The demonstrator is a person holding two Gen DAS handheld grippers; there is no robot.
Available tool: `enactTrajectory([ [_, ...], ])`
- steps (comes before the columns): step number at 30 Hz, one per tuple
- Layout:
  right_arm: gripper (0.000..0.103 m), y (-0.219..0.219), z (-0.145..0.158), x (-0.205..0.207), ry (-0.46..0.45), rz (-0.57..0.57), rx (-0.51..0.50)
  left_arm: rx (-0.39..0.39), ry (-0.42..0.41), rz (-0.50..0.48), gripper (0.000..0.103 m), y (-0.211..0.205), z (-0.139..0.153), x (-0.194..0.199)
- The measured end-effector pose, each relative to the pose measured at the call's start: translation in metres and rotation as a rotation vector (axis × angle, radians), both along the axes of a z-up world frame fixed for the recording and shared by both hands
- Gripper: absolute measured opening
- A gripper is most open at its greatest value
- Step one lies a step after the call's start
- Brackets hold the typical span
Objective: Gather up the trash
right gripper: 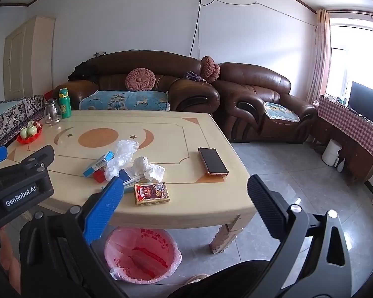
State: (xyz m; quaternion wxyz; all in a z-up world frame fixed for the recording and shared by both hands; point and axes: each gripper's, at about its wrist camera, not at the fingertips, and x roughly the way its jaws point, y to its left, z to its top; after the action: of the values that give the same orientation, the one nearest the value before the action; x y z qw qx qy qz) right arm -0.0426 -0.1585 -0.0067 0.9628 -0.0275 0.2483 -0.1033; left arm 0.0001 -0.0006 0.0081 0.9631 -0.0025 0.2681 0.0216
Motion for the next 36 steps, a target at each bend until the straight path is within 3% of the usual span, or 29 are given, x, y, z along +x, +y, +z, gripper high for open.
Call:
enactTrajectory([
  [36,0.097,0.004,-0.014,0.014,0.027,0.021,0.015,0.018,0.040,0.025,0.097,0.007,-0.020,0.019],
])
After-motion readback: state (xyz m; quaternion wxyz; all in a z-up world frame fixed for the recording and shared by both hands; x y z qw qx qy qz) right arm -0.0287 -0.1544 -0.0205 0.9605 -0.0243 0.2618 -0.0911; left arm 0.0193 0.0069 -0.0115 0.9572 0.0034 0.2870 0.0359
